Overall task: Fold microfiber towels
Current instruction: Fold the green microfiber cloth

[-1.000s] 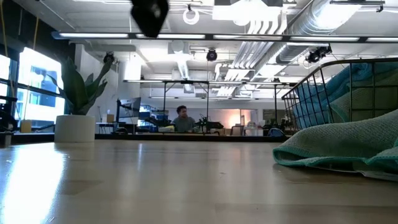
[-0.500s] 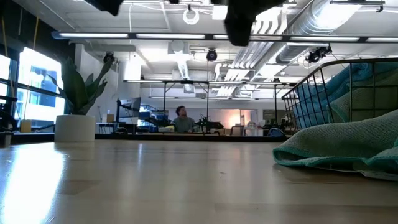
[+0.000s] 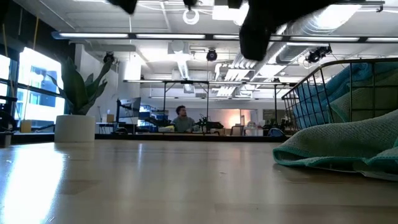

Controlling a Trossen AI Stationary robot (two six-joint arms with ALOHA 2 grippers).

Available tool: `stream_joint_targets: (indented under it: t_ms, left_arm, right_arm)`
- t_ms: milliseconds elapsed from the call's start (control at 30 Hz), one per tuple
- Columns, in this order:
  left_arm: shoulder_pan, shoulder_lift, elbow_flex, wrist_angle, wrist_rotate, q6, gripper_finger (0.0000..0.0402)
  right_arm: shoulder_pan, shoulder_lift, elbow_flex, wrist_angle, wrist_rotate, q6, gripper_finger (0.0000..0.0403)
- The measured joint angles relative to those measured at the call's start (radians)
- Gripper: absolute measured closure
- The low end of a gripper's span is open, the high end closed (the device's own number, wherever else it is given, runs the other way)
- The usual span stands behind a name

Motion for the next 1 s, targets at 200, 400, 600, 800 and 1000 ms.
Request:
stream_joint_targets:
  t_ms: [200,400,600,800,1000]
  left_arm:
    - [-0.033,-0.146,0.0,-0.167,0.001,-0.057,0.0269]
    - [-0.077,-0.322,0.001,-0.309,-0.041,-0.006,0.0269]
    - [-0.121,-0.457,0.001,-0.441,-0.272,0.083,0.0269]
    - [-0.137,-0.542,0.001,-0.476,-0.395,0.156,0.0268]
    - [-0.138,-0.616,0.001,-0.447,-0.458,0.154,0.0268]
  right_arm:
    - [0.038,0.113,0.0,0.025,-0.007,-0.065,0.0208]
    - [0.051,0.22,0.0,0.134,-0.012,-0.182,0.0208]
    - [0.032,0.324,0.0,0.149,-0.009,-0.271,0.0208]
    - [-0.036,0.392,0.0,0.269,0.0,-0.51,0.0208]
    - [-0.15,0.412,0.002,0.384,0.047,-0.752,0.0208]
